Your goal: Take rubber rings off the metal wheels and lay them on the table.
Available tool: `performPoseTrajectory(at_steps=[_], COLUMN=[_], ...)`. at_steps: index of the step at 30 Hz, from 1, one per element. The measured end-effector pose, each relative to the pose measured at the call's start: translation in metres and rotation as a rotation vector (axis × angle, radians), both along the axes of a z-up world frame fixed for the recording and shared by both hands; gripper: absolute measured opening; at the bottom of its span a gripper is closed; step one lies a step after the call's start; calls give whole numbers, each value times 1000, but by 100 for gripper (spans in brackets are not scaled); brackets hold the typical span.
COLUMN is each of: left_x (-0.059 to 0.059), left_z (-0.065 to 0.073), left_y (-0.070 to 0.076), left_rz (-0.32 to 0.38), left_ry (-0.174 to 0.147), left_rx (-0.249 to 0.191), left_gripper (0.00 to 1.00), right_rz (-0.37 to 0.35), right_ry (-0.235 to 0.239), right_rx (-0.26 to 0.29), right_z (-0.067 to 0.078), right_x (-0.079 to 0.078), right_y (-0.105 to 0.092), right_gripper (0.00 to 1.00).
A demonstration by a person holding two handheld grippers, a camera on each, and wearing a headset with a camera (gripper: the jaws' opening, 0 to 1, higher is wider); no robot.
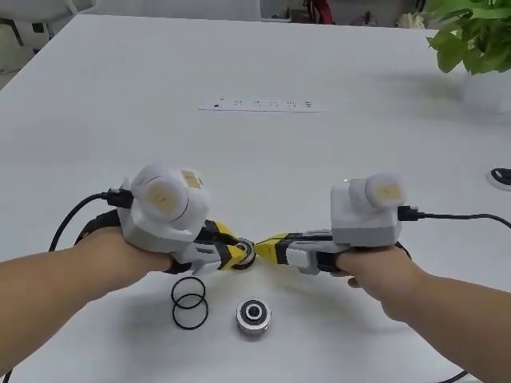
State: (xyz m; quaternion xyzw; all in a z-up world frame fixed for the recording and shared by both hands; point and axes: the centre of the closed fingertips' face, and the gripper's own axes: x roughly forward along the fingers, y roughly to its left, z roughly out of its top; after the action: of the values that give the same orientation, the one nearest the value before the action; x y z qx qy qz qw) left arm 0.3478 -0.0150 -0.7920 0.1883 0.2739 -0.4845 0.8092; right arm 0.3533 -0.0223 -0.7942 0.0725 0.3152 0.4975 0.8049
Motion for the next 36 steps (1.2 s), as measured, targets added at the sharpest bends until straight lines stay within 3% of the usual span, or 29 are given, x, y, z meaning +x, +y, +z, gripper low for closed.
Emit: performPoseTrajectory(at_steps=[7, 22, 36], left_x=[1, 1, -2], left_z=[-1, -2, -2], left_y=[1, 1, 1], left_rz=[-2, -7, -4], left_ry=[-6, -23, -29], left_rx=[-2, 0, -8], left_gripper=[12, 12, 12], right_rz=[-8, 35, 76], right_ry=[23, 24, 19], right_rx=[12, 9, 43], right_z=[1, 4, 12], right_x=[-1, -6, -13], right_y=[1, 6, 14], right_gripper=[0, 0, 0])
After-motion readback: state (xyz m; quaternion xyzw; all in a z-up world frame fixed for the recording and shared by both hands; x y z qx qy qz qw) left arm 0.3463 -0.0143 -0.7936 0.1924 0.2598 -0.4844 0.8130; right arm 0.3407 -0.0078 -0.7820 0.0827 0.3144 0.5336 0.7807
